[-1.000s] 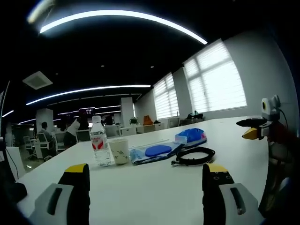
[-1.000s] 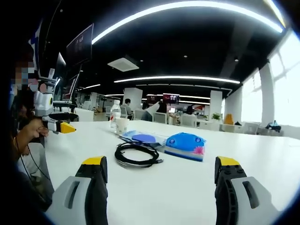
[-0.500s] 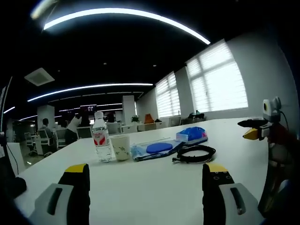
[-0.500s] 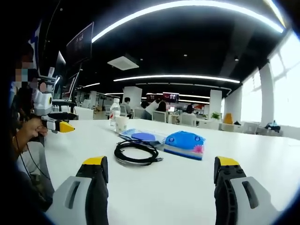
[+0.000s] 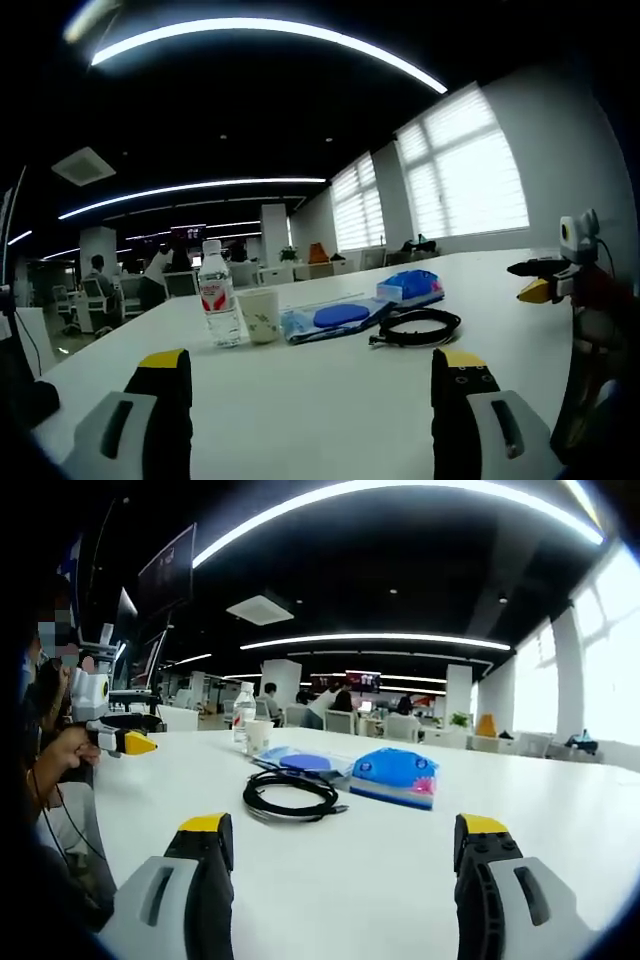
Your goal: Arrange the tabletop items into an orderly group along one side of the table until the central work area is clear of visible clutter.
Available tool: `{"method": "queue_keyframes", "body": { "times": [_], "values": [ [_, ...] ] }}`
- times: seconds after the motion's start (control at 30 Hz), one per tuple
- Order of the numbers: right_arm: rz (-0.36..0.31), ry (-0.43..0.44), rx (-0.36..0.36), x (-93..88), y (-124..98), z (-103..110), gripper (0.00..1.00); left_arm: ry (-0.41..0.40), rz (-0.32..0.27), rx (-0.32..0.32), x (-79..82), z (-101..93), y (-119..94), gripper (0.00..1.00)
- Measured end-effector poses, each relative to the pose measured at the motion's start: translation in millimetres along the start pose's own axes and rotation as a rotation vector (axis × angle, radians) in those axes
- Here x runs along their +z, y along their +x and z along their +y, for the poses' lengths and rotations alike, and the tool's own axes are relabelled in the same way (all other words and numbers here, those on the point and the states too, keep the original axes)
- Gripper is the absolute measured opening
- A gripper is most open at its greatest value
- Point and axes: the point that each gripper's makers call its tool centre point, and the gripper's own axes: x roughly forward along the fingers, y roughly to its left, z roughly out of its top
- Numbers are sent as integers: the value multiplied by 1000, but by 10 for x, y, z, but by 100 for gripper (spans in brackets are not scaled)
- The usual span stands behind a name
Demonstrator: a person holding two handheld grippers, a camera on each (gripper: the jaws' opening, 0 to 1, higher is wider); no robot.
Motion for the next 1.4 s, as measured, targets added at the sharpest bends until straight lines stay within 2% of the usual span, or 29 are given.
{"method": "queue_keyframes", "body": {
  "times": [0.23,0.87,1.4],
  "values": [
    [-23,-2,-3,74,-8,5,89,0,1,7,8,22,-3,100],
    [-7,-9,-8,39,-29,22,88,-3,19,-7,-52,-16,-20,99],
    [-21,-18,3,106,4,59,87,6,28,5,-60,27,-52,99]
  ]
}}
